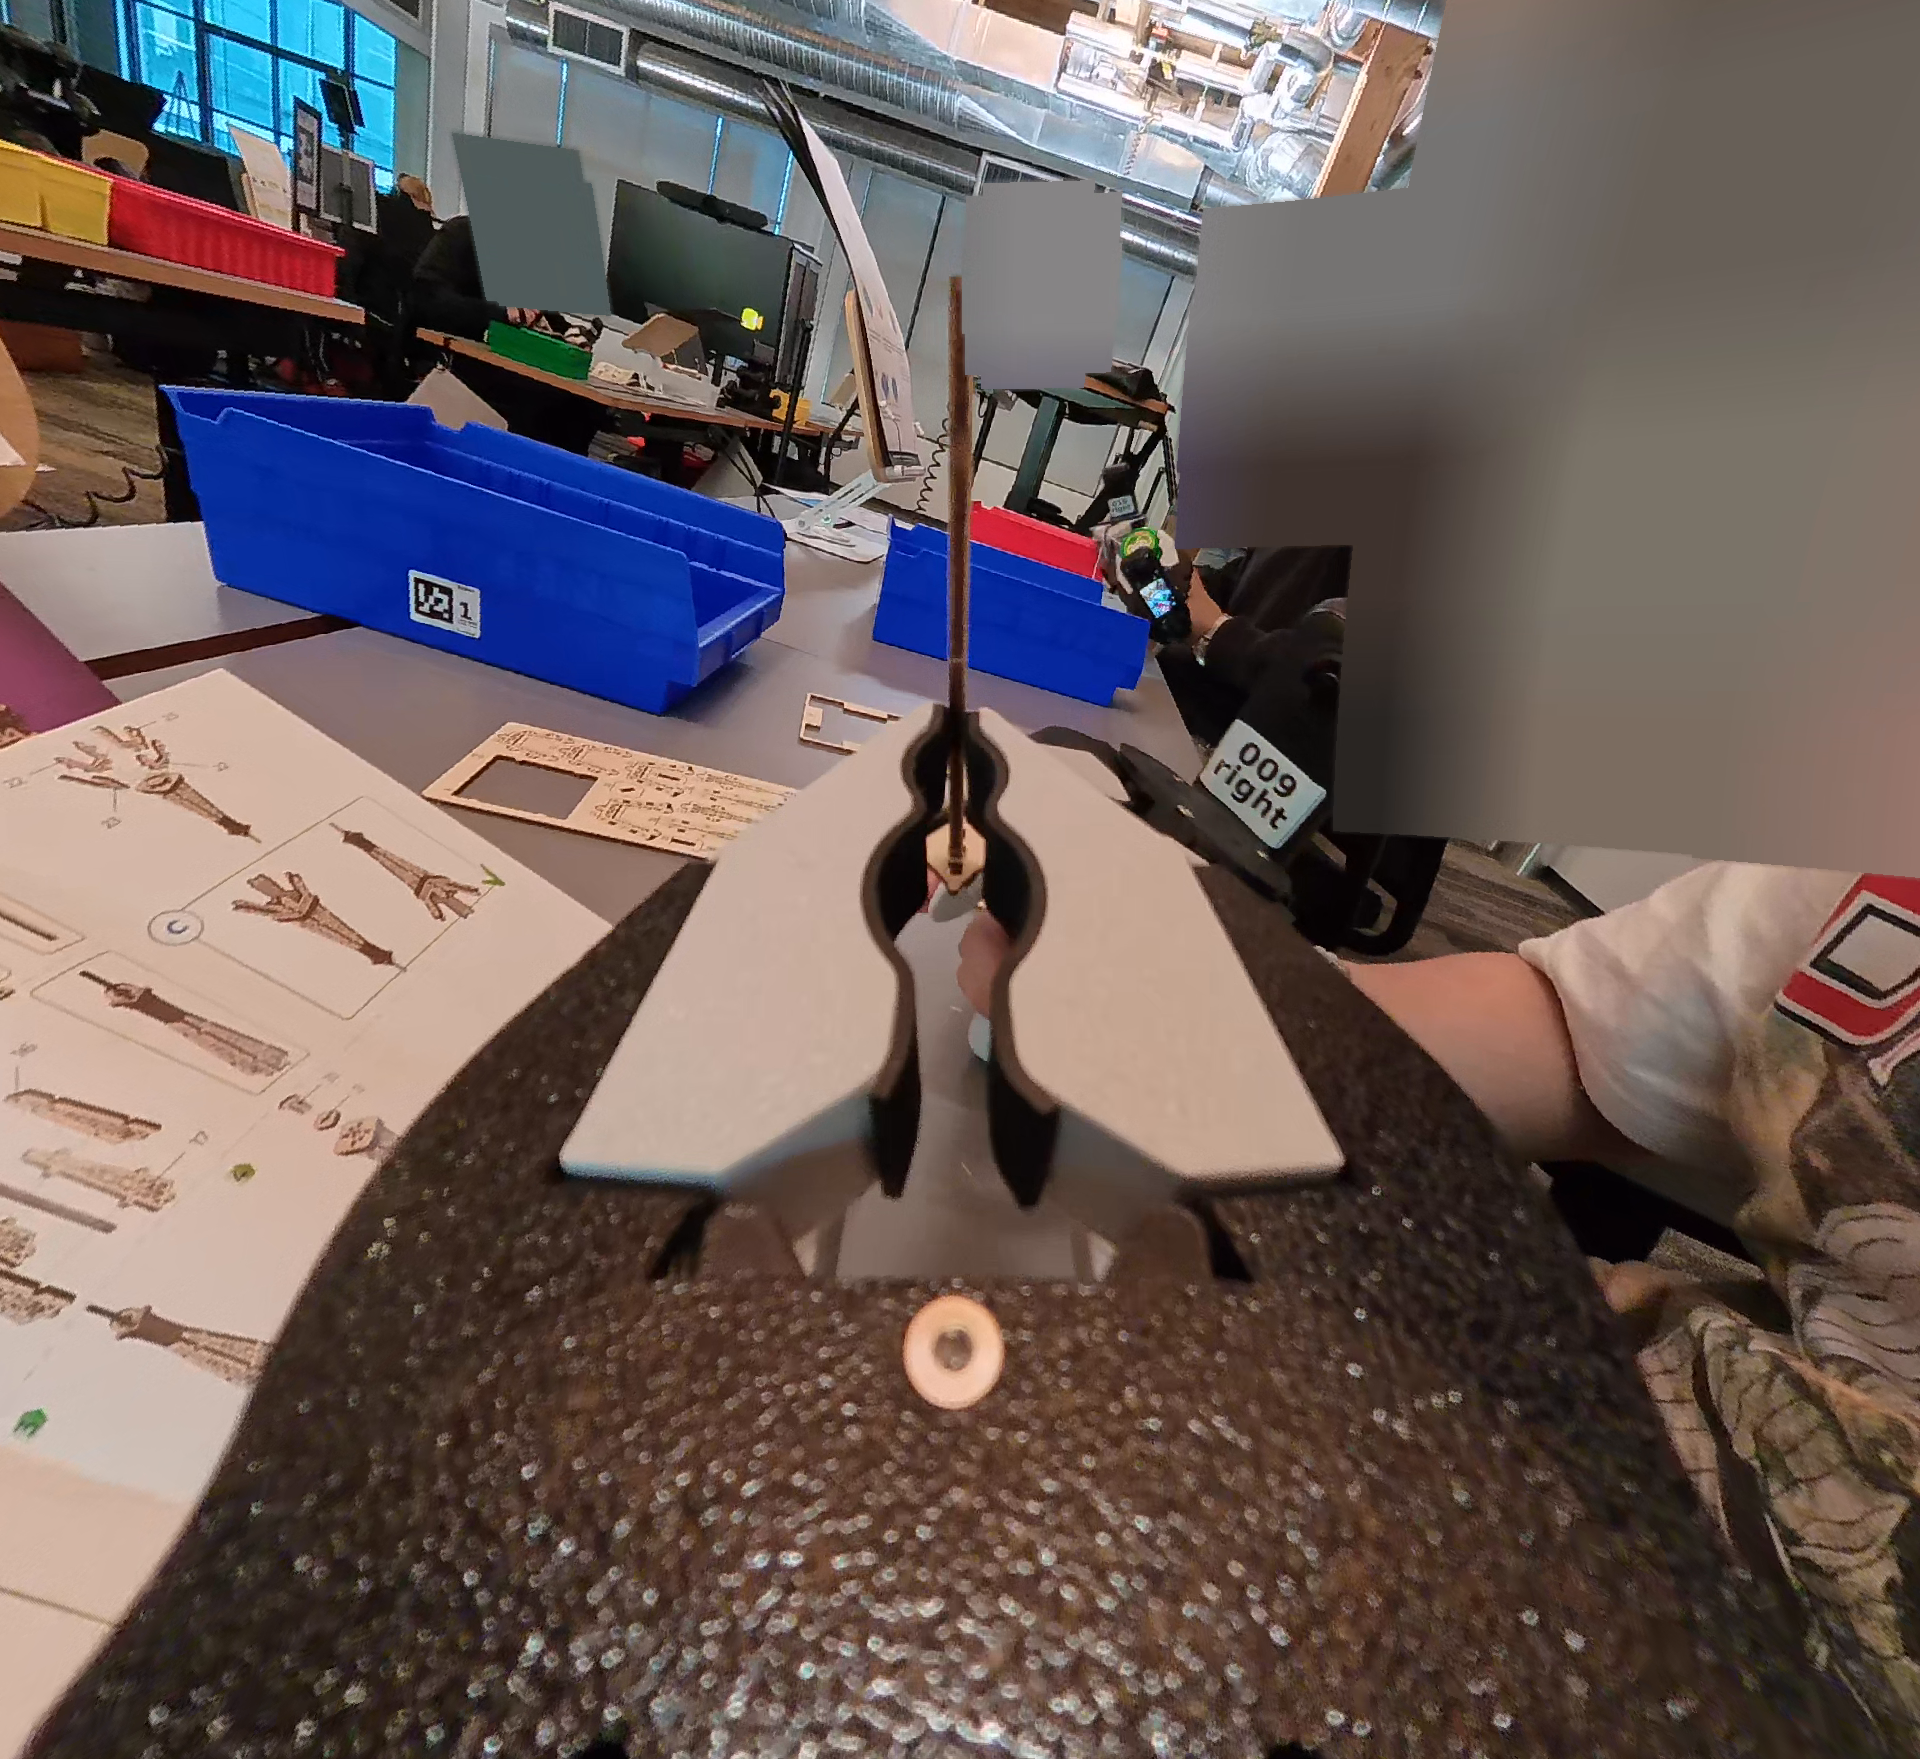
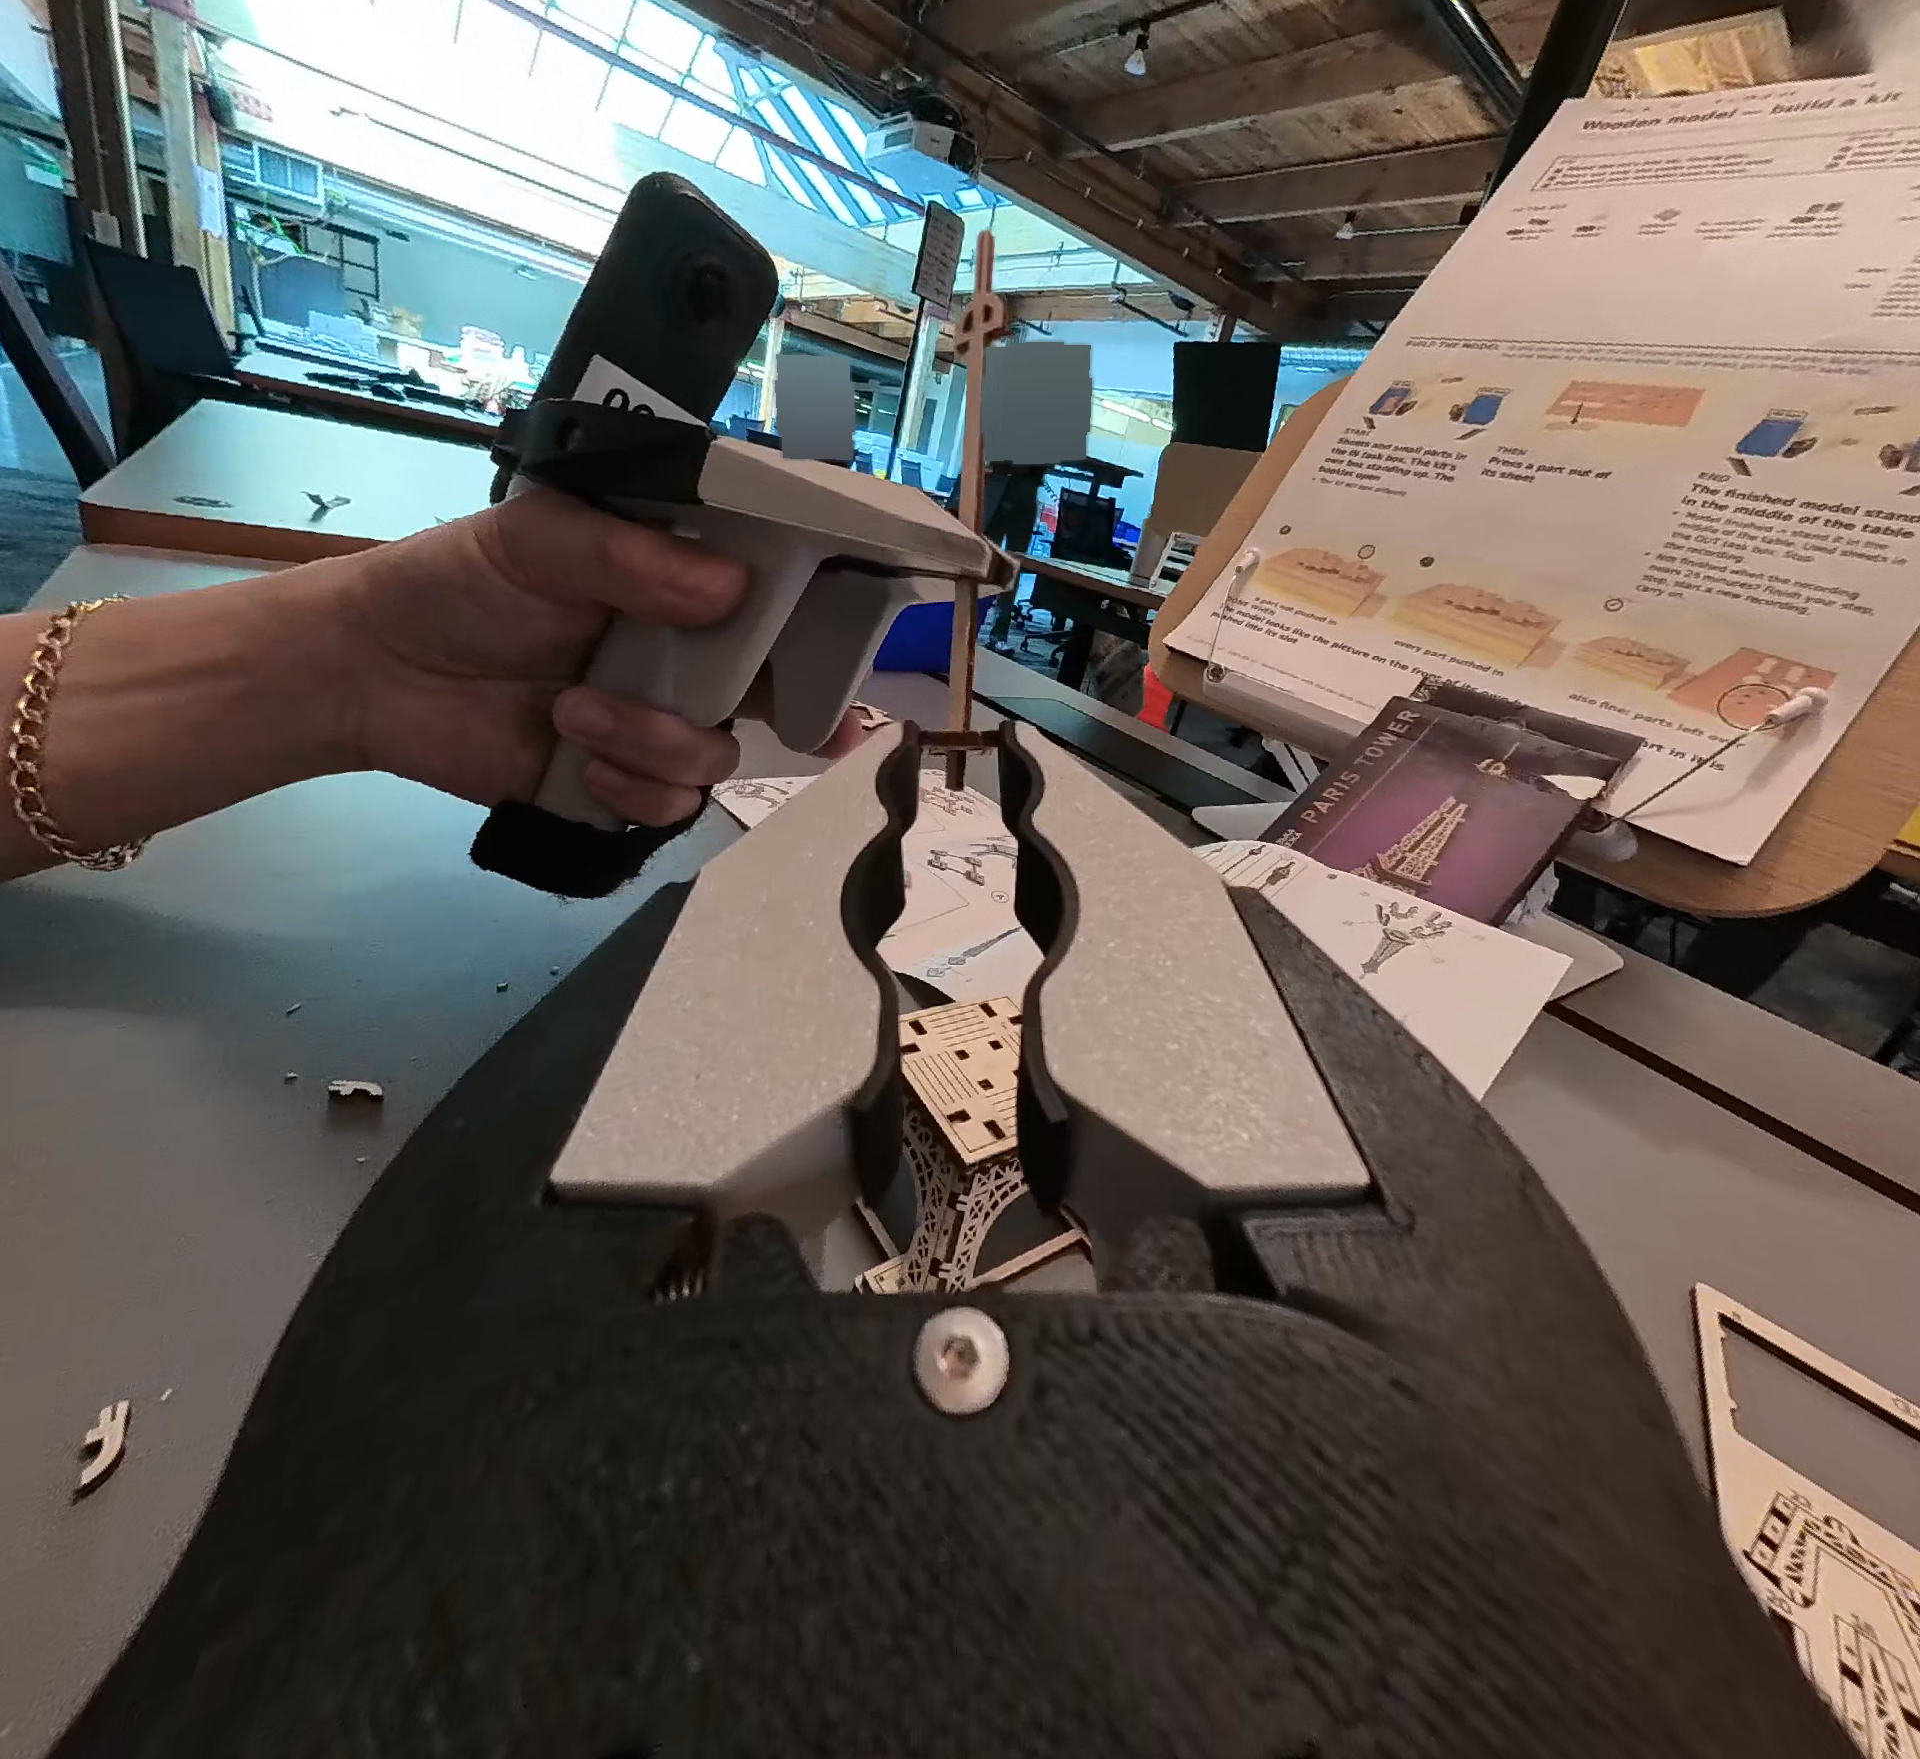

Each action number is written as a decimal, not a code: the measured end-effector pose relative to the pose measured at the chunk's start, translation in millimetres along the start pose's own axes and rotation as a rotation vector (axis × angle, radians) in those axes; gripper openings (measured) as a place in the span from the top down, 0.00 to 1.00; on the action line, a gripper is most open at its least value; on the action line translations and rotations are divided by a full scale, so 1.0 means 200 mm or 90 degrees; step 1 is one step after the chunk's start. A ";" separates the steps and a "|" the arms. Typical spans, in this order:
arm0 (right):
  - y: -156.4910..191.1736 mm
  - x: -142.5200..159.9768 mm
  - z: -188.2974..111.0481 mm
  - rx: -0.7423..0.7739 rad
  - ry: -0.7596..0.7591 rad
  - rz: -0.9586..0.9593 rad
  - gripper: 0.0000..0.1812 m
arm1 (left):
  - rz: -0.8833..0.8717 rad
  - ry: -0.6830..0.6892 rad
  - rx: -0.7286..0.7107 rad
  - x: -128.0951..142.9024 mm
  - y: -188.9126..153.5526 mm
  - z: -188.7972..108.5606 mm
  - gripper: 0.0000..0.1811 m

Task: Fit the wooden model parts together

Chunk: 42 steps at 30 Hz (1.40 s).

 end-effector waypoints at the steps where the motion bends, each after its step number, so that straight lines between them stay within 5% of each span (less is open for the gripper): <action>1: 0.00 0.00 0.00 -0.003 0.002 0.003 0.93 | 0.000 0.001 0.001 0.00 0.00 0.00 1.00; 17: 0.03 -0.03 -0.01 -0.218 -0.043 0.267 0.93 | 0.024 -0.007 0.137 -0.05 -0.07 -0.06 1.00; 42: 0.19 -0.01 -0.02 -0.566 0.059 0.634 0.93 | 0.123 0.008 0.341 -0.06 -0.24 -0.13 0.99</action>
Point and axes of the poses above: each gripper's, where its closed fingertips meet, z out along the fingers, x out of its underside, y = z × x across the jaws, the point moved 7 cm from there along -z, back along the fingers, and after that the axes turned 11 degrees about z, right-handed, at the moved point
